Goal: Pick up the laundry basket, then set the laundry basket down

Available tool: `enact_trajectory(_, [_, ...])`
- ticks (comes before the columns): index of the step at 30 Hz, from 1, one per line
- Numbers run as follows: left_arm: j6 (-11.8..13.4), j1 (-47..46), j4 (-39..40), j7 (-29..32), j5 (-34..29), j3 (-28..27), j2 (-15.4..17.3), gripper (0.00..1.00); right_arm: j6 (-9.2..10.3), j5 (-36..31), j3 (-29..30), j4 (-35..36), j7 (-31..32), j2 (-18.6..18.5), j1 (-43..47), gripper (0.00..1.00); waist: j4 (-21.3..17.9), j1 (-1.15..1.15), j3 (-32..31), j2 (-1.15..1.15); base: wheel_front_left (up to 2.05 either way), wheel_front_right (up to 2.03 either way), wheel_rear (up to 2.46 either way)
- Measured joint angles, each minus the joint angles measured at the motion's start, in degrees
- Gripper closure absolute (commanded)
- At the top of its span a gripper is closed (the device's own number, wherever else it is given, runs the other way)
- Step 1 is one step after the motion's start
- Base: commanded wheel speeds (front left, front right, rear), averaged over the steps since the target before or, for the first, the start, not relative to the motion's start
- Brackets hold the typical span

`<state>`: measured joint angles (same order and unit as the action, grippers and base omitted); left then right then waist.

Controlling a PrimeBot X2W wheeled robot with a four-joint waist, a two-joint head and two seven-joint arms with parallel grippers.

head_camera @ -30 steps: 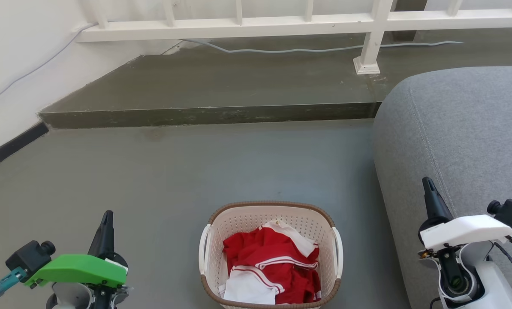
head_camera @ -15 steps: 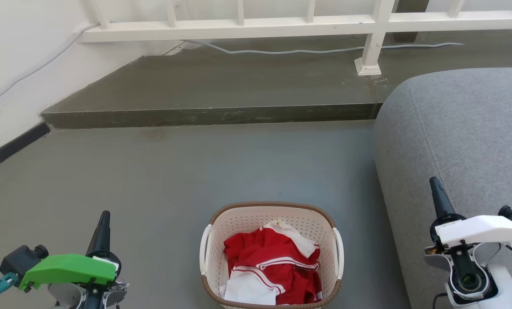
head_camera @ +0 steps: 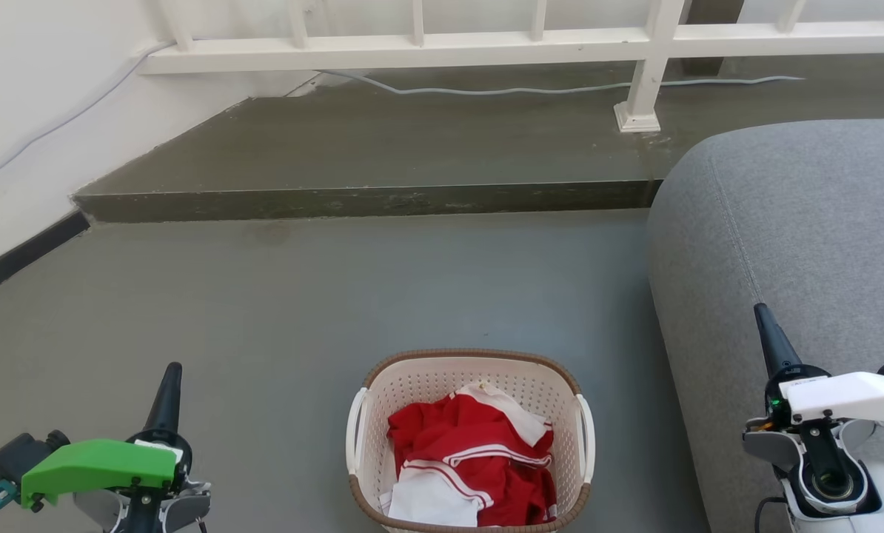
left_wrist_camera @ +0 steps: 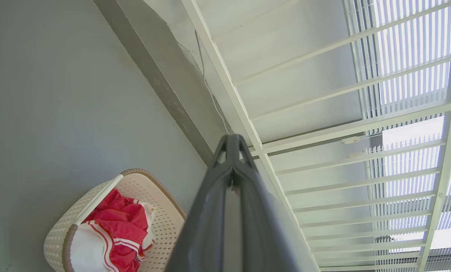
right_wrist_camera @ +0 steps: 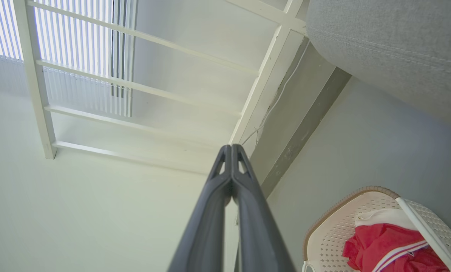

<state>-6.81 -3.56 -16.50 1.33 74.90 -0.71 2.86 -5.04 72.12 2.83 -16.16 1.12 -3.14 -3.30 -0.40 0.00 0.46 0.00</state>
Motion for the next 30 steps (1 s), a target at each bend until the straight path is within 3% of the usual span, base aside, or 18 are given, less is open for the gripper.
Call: enact_trajectory(30, [-0.2, -0.04, 0.37, 5.17, 16.68, -4.14, -0.7, 1.0, -1.69, 19.6, 4.92, 0.03, 5.09, 0.87, -0.14, 1.0, 0.4, 0.0, -0.3, 0.0, 0.0, 0.0, 0.0])
